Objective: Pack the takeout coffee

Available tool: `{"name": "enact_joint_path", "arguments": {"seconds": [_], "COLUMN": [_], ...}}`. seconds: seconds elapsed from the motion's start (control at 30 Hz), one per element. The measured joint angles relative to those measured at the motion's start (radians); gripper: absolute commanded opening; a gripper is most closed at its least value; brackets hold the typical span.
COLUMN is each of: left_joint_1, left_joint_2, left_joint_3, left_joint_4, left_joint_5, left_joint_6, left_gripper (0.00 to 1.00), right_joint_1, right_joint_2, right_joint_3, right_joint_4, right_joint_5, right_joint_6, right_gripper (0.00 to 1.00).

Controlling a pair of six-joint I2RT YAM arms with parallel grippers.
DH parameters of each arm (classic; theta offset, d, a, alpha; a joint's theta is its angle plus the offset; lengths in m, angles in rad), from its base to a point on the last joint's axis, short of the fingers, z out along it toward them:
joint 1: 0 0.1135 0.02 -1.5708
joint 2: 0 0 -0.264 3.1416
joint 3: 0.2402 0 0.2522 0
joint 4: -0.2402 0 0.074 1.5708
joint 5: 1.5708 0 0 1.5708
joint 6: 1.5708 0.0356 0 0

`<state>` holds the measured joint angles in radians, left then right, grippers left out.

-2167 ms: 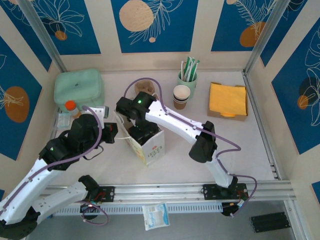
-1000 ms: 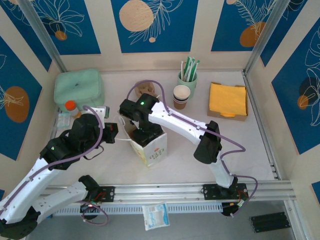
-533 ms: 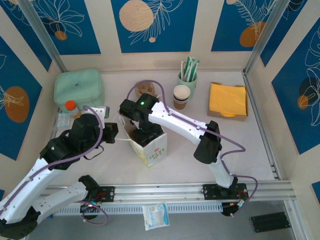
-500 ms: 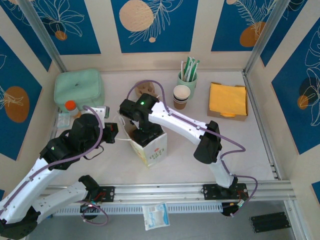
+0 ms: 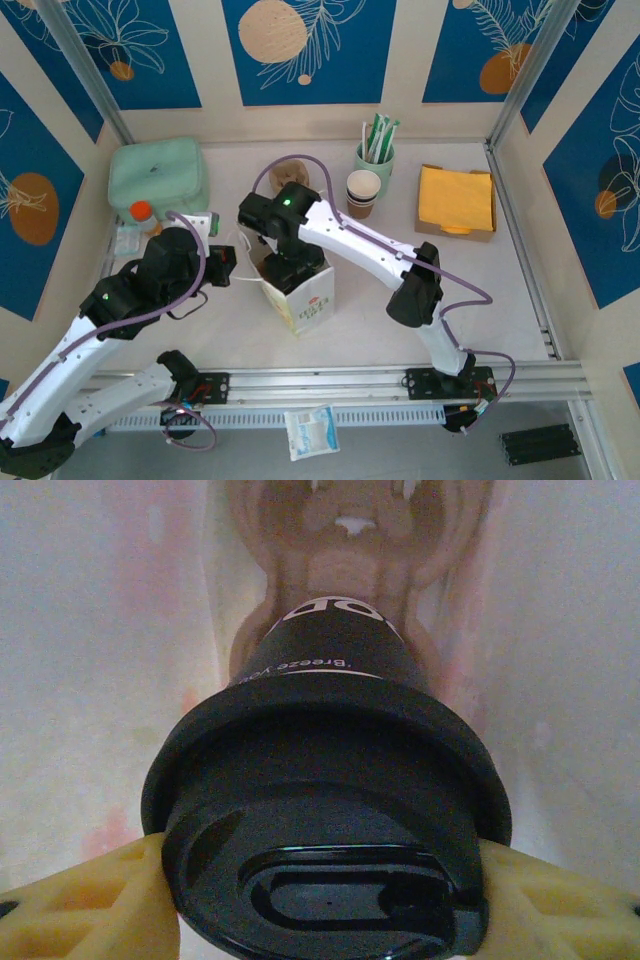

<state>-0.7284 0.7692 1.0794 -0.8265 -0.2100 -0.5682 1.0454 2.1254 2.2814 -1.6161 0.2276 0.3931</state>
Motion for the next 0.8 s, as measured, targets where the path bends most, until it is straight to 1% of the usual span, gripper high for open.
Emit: {"name": "enact_joint_path", "arguments": {"seconds": [0.47,0.63,0.8], "left_joint_1": [0.000,0.000,0.000], "left_joint_2": [0.012,0.014,0.034], "left_joint_3": [0.000,0.000,0.000], "left_joint_4": [-0.003,-0.003,-0.003], "left_joint_5": [-0.001,-0.008,-0.011], "left_joint_6": [0.000,-0.003,-0.003], "left_gripper": [0.00,0.00,0.00], "right_joint_1": [-0.048,-0.074,-0.124], "right_joint_2": [0.000,-0.030,-0.132], "right_joint_3": [0.386,0.415,0.399], "right_joint_4": [-0.004,-0.004,-0.001], "right_joint_5": [0.000,-0.012,-0.035], "right_joint_6": [0.042,0.054,0.069], "right_gripper": [0.50,0.50,0.49]}}
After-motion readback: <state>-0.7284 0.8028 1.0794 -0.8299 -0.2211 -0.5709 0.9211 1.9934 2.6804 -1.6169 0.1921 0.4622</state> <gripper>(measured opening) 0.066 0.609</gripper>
